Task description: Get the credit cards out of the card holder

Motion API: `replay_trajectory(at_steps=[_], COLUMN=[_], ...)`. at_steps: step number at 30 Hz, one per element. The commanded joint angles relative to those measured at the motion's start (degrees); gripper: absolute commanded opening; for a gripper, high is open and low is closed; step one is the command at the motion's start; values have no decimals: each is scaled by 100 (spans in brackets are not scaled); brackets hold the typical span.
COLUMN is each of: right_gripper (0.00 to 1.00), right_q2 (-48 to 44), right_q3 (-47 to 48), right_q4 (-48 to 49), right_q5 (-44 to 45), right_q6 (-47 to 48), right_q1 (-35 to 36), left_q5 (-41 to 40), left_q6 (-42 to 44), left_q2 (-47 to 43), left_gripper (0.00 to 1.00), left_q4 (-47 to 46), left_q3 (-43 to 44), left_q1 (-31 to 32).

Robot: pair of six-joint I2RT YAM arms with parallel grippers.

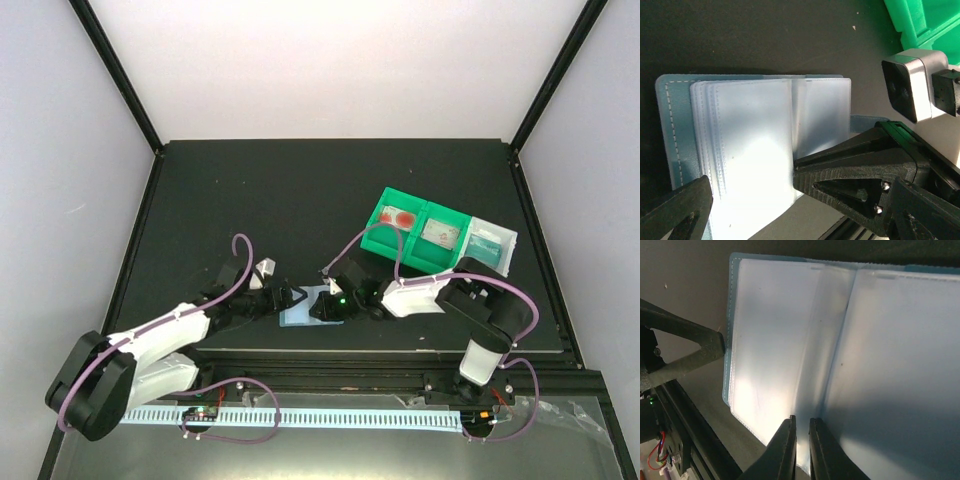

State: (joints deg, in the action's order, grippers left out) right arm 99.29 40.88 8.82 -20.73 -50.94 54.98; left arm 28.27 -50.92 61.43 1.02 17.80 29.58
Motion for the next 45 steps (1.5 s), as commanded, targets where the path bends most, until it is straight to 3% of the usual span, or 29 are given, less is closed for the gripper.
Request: replay_trajectory(at_steps=[1, 10, 17, 24, 30, 35, 45], right_gripper=[11, 11, 10, 9, 9, 8, 7], right_q2=[210, 223, 238, 219, 196, 188, 177], right_q3=[-110, -148, -203, -227, -256, -267, -294], right_q4=[-110, 12, 195, 217, 239, 253, 305], right_q5=[210, 162, 89, 95, 113, 121, 131], right_q6=[-10, -85, -146, -145, -158, -151, -140], right_q1=[40, 39, 39, 39, 34, 41, 39], left_q5=[-169, 94, 652, 965, 914, 880, 878], left_q6=[123, -33, -516, -845, -859, -848, -880], left_q2=[-92, 480, 720, 919, 858, 916, 1156], left_gripper=[99, 98, 82, 52, 22, 2, 2], left_q4=[191, -517, -1695, -2399, -2387, -2407, -2521], left_q3=[29, -160, -373, -461, -471, -471, -471], left_q1=[-43, -39, -32, -23, -23, -23, -10])
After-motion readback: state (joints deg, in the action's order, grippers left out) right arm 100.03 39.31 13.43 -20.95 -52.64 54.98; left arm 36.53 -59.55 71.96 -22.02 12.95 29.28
